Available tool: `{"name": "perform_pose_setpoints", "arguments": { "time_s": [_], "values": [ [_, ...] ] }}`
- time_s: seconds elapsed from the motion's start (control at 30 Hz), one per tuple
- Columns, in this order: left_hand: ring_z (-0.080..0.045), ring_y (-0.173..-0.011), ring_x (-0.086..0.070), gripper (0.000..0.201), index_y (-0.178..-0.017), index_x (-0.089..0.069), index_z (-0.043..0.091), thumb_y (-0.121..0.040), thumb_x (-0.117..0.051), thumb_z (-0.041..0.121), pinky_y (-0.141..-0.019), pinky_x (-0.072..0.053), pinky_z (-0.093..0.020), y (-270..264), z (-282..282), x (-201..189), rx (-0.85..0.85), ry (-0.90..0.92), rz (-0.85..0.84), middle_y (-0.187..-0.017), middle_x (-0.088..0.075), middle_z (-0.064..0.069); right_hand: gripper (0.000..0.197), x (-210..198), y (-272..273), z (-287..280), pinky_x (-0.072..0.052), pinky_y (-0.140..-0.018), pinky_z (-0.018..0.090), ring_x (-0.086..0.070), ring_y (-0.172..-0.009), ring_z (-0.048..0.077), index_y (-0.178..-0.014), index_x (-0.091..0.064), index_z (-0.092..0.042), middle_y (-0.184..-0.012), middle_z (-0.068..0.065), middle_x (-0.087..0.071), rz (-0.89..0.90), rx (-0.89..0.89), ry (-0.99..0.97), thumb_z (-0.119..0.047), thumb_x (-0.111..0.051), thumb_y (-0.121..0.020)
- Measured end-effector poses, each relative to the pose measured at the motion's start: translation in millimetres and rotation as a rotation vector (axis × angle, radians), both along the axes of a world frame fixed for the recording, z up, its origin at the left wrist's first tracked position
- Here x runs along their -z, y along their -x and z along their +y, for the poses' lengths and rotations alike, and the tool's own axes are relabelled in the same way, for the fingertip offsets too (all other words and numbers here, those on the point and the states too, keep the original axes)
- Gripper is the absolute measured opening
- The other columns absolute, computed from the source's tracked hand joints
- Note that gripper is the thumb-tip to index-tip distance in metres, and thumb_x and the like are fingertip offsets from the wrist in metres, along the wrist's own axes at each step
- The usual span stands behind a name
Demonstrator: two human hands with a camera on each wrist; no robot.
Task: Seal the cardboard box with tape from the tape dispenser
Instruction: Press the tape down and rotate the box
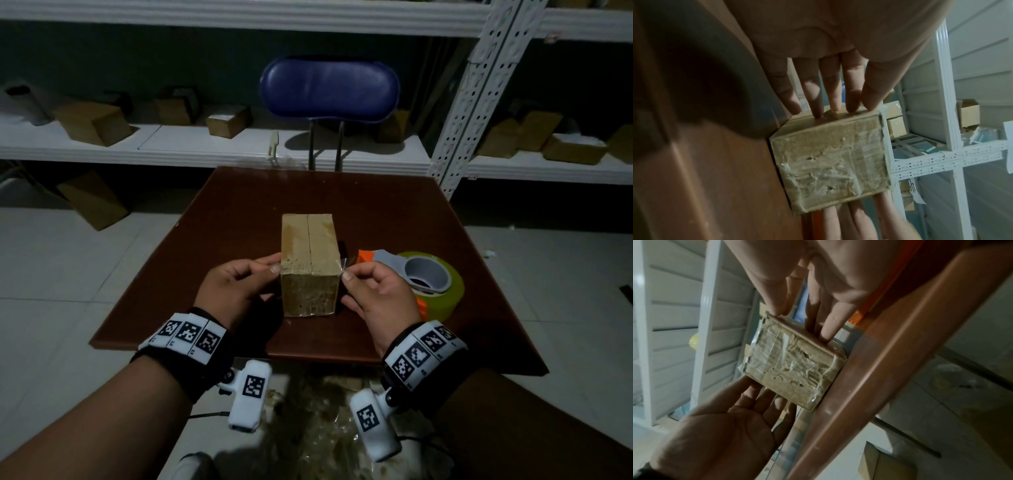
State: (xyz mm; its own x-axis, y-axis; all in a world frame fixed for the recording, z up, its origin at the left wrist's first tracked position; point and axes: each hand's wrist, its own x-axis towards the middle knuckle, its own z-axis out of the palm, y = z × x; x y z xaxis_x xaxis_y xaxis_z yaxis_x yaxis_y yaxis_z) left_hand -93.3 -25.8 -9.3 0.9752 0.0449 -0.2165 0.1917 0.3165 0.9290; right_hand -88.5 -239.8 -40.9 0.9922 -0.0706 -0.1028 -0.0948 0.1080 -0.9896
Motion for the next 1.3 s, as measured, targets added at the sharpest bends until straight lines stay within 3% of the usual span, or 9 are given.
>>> {"name": "perform_pose_setpoints", "arguments": {
  "time_s": [0.2,0.37,0.5,0.63,0.87,1.0,1.13,1.2,1.3],
  "values": [
    [-0.042,-0.11,-0.066,0.018,-0.06,-0.067,0.011,-0.076,-0.073,0.005,-0.093,-0.051,-0.062,1,-3,2,-0.073,-0.041,-0.038,-0.113,-0.071,-0.022,0.013,-9,-1,2,-0.059,-0.091,0.054,-0.071,-0.101,0.038,-0.089,-0.069,-0.028,-0.098,0.022,-0.074,-0.066,-0.004,0.044,-0.017,-0.067,-0.097],
    [-0.037,-0.102,-0.069,0.018,-0.067,-0.066,0.007,-0.083,-0.071,0.003,-0.092,-0.054,-0.057,4,-7,-2,-0.094,-0.189,-0.06,-0.102,-0.075,-0.015,0.009,-12,2,2,-0.061,-0.086,0.04,-0.074,-0.092,0.01,-0.096,-0.066,-0.019,-0.1,0.007,-0.077,-0.139,-0.045,0.097,-0.013,-0.071,-0.093],
    [-0.027,-0.084,-0.07,0.014,-0.073,-0.069,0.016,-0.083,-0.074,0.008,-0.081,-0.057,-0.051,5,-10,-4,-0.132,-0.323,-0.127,-0.086,-0.075,-0.005,0.015,-11,2,5,-0.057,-0.097,0.047,-0.072,-0.106,0.018,-0.096,-0.065,-0.029,-0.109,0.005,-0.076,-0.169,-0.072,0.131,-0.025,-0.077,-0.087],
    [-0.031,-0.082,-0.069,0.019,-0.072,-0.067,0.027,-0.084,-0.075,0.015,-0.078,-0.059,-0.054,7,-14,-4,-0.163,-0.524,-0.209,-0.085,-0.073,0.007,0.016,-11,2,3,-0.059,-0.091,0.043,-0.072,-0.098,0.018,-0.093,-0.065,-0.029,-0.101,0.001,-0.073,-0.203,-0.075,0.176,-0.022,-0.078,-0.088],
    [-0.009,-0.103,-0.061,0.019,-0.08,-0.068,0.03,-0.089,-0.067,0.013,-0.087,-0.046,-0.024,8,-14,-2,-0.149,-0.819,-0.415,-0.106,-0.065,0.004,0.008,-16,4,1,-0.056,-0.068,0.034,-0.064,-0.069,0.006,-0.094,-0.066,-0.022,-0.082,-0.01,-0.068,-0.243,-0.078,0.294,-0.023,-0.073,-0.093],
    [-0.006,-0.103,-0.059,0.02,-0.08,-0.066,0.035,-0.088,-0.067,0.017,-0.085,-0.042,-0.009,8,-14,-2,-0.115,-0.865,-0.471,-0.106,-0.064,0.003,0.008,-18,3,0,-0.056,-0.064,0.049,-0.06,-0.061,0.009,-0.093,-0.065,-0.023,-0.07,-0.016,-0.063,-0.219,-0.079,0.325,-0.025,-0.072,-0.093],
    [-0.005,-0.101,-0.059,0.02,-0.081,-0.064,0.037,-0.082,-0.077,0.022,-0.083,-0.046,-0.017,9,-15,-4,-0.097,-0.925,-0.496,-0.105,-0.062,0.004,0.009,-19,3,1,-0.052,-0.058,0.054,-0.056,-0.057,0.025,-0.091,-0.064,-0.024,-0.065,0.002,-0.064,-0.206,-0.069,0.338,-0.026,-0.073,-0.091],
    [-0.003,-0.102,-0.058,0.017,-0.081,-0.065,0.034,-0.082,-0.077,0.022,-0.083,-0.044,-0.015,10,-16,-5,-0.082,-0.924,-0.48,-0.105,-0.061,0.006,0.009,-21,4,2,-0.051,-0.057,0.054,-0.056,-0.059,0.034,-0.091,-0.065,-0.024,-0.076,0.016,-0.068,-0.209,-0.061,0.347,-0.024,-0.073,-0.091],
    [0.0,-0.102,-0.055,0.013,-0.08,-0.067,0.031,-0.084,-0.074,0.02,-0.081,-0.038,-0.006,9,-15,-7,-0.056,-0.935,-0.452,-0.106,-0.059,0.007,0.008,-25,5,3,-0.05,-0.054,0.054,-0.054,-0.058,0.04,-0.09,-0.065,-0.024,-0.076,0.021,-0.066,-0.207,-0.067,0.383,-0.024,-0.074,-0.091]
  ]
}}
